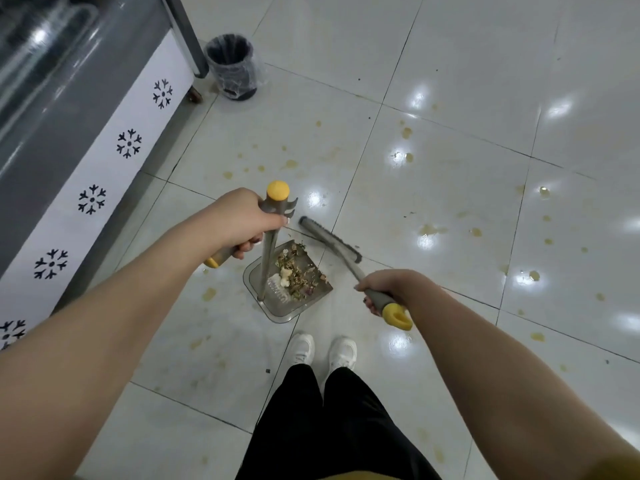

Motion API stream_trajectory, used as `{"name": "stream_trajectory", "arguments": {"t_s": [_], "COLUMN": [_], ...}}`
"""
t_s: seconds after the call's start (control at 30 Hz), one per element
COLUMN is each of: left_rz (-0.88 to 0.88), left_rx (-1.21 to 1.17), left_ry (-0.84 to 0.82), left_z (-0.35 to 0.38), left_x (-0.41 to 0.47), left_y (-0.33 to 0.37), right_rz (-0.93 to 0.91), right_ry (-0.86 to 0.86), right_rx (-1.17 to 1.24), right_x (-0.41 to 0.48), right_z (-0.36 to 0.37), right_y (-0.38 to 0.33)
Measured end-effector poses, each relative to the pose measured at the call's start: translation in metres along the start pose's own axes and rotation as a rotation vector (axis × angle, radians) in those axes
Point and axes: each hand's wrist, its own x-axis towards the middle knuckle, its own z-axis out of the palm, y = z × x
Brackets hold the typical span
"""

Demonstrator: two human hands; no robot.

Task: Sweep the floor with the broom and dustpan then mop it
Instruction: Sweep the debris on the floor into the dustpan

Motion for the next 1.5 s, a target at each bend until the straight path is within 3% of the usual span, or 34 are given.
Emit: {"name": "stream_trajectory", "arguments": {"t_s": [0.2, 0.37, 0.67, 0.87, 1.07, 1.3, 1.5], "left_rz": [0.008, 0.013, -0.016, -0.007, 0.001, 0.016, 0.033], "left_rx": [-0.009, -0.024, -0.009, -0.021, -0.017, -0.022, -0.021], "left_ry": [0.009, -0.01, -0.015, -0.014, -0.006, -0.018, -0.017], "left_z": [-0.003, 0.002, -0.002, -0.008, -0.008, 0.0, 0.008], "left_x": [0.0, -0.003, -0.011, -0.01, -0.008, -0.01, -0.007], "left_y": [0.002, 0.007, -0.006, -0.009, -0.013, -0.01, -0.001], "right_rz": [0.074, 0.154, 0.119, -0.026, 0.013, 0.12, 0.114], "right_ry": [-0.172, -0.262, -0.071, 0.081, -0.026, -0.315, -0.199], "right_rx": [0.185, 0.199, 0.095, 0.204, 0.186, 0.304, 0.229], "right_x": [-0.027, -0.065, -0.077, -0.029, 0.0, -0.027, -0.057], "right_z": [0.024, -0.022, -0.062, -0.043, 0.0, 0.016, -0.026], "right_y": [0.011, 0.004, -0.002, 0.01, 0.023, 0.018, 0.008]}}
